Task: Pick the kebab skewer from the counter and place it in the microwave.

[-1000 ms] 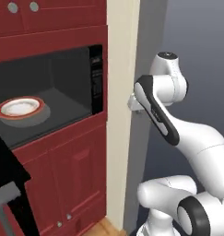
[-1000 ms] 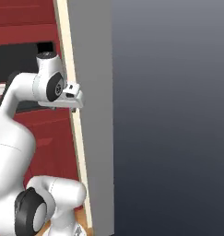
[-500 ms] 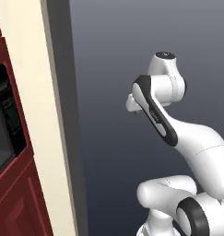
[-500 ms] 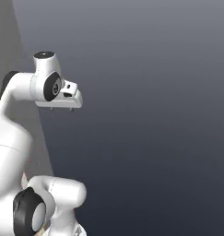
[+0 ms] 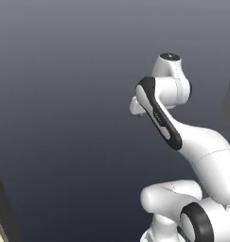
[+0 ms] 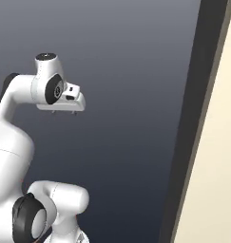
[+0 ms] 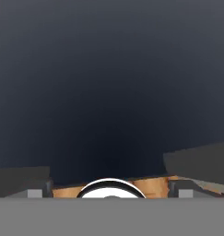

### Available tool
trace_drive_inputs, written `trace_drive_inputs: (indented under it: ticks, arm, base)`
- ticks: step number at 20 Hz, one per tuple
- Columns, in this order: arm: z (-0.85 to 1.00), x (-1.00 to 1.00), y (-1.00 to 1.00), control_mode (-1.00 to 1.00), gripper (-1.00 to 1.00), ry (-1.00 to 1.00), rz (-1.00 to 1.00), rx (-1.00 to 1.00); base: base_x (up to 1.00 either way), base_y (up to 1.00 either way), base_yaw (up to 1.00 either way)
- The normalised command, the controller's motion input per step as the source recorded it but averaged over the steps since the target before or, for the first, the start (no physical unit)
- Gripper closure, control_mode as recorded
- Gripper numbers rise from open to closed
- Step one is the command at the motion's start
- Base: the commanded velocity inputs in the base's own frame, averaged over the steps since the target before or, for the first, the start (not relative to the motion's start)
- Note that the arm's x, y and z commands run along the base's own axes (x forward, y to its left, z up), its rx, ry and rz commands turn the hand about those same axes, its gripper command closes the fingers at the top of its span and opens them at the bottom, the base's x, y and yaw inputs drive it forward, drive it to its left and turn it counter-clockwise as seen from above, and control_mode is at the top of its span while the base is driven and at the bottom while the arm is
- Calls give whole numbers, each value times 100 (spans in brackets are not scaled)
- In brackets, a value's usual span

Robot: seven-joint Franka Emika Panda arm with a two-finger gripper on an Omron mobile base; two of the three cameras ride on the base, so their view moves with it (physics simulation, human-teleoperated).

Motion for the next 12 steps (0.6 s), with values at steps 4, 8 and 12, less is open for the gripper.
trace_drive_inputs:
  ticks: [4,8,12]
  arm:
    - [0,0,0,100,-100,0,0,0]
    - [0,0,0,100,-100,0,0,0]
    - [0,0,0,100,-100,0,0,0]
  base:
    - [-83,0,-47]
    - [-77,-12,3]
    - [-100,-54,24]
